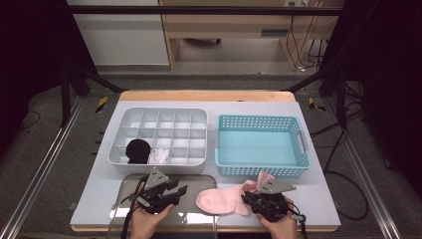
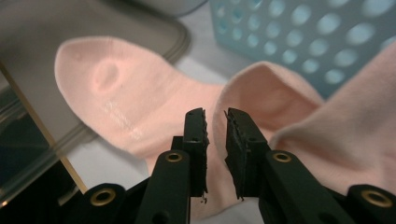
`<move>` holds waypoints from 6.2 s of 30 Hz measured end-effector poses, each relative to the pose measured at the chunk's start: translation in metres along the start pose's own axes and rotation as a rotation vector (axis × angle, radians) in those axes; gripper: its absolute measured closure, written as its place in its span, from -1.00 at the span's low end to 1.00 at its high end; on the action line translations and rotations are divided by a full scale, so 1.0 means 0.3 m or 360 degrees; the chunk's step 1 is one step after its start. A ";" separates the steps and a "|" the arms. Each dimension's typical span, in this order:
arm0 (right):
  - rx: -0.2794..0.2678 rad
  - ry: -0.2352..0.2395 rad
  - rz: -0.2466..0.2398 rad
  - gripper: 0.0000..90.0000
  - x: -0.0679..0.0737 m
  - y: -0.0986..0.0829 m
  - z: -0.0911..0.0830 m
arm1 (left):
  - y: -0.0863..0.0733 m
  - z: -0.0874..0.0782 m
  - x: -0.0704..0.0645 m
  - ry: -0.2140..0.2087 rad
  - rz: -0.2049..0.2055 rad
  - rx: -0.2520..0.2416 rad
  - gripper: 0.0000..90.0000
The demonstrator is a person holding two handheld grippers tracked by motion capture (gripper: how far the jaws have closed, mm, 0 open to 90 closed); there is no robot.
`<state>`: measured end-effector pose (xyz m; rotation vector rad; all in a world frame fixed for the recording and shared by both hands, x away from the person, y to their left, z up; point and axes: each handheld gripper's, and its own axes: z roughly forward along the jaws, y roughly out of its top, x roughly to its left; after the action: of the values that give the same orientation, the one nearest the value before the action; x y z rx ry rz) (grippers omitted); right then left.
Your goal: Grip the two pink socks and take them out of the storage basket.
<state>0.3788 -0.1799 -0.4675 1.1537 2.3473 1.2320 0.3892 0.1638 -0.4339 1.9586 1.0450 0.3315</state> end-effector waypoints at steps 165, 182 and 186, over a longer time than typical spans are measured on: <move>-0.0015 -0.0151 0.0159 0.82 -0.122 -0.059 -0.057 | 0.073 0.218 -0.268 -0.0185 0.0253 0.0121 0.82; -0.0025 -0.0193 0.0270 0.55 -0.173 -0.077 -0.044 | 0.088 0.259 -0.211 -0.0157 0.0168 0.0234 0.42; 0.0011 -0.0179 0.0242 0.80 -0.166 -0.086 -0.038 | 0.084 0.280 -0.212 -0.0180 0.0162 0.0273 0.76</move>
<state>0.3915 -0.2321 -0.4873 1.3881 2.2187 1.1737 0.4120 0.0596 -0.4537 2.1626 0.9289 0.1887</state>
